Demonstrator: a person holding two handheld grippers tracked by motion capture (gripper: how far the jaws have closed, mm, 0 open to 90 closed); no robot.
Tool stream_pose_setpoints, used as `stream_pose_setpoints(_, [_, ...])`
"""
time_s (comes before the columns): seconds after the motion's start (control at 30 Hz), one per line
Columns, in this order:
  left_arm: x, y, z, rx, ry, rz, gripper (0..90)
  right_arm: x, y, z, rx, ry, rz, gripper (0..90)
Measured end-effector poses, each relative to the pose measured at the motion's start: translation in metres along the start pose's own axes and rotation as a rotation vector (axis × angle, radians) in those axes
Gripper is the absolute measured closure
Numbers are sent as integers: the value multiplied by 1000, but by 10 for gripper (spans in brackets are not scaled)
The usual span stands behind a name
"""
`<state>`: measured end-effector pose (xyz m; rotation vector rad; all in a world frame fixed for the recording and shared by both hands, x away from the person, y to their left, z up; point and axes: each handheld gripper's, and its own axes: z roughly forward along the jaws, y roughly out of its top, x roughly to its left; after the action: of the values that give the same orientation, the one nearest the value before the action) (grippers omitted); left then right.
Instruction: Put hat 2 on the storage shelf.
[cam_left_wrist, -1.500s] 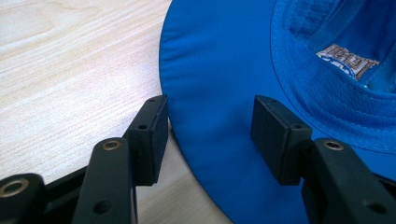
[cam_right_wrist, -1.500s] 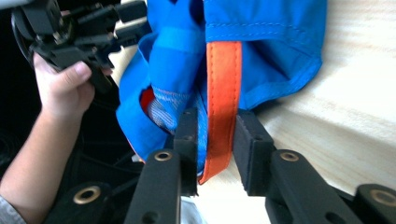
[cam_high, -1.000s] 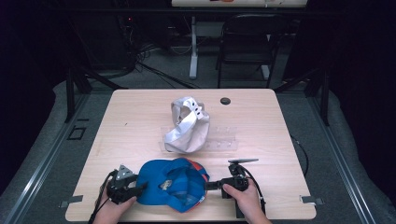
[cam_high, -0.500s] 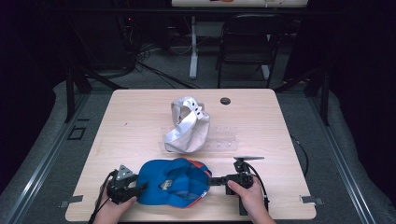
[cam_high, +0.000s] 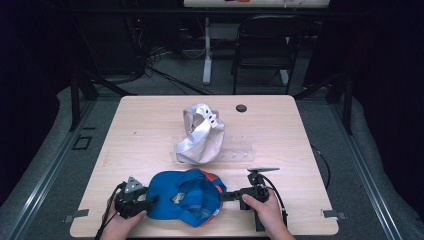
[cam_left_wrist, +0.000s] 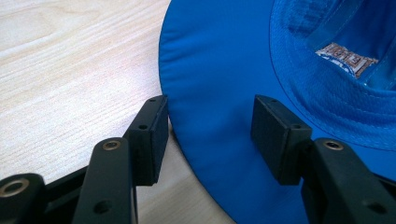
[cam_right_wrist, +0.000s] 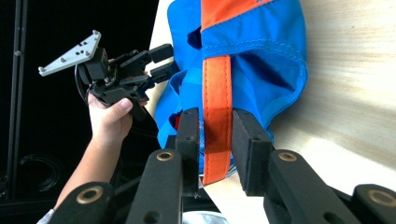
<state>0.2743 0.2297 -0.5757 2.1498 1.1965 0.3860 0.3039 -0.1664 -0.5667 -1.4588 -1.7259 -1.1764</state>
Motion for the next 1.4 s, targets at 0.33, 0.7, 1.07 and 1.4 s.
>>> stream_pose_setpoints(0.33, [0, 0, 0, -1, 1, 1, 471, -1, 0, 1, 3, -11, 6, 773])
stream_pose_setpoints(0.7, [0, 1, -2, -10, 14, 5, 487, 3, 2, -7, 3, -18, 17, 777])
stream_pose_setpoints(1.07, [5, 2, -11, -67, 35, -16, 482, 16, 7, -21, 1, -69, -19, 779])
stream_pose_setpoints(1.4, [7, 2, -11, -65, 37, -16, 481, 23, 14, -60, -15, -122, -18, 779])
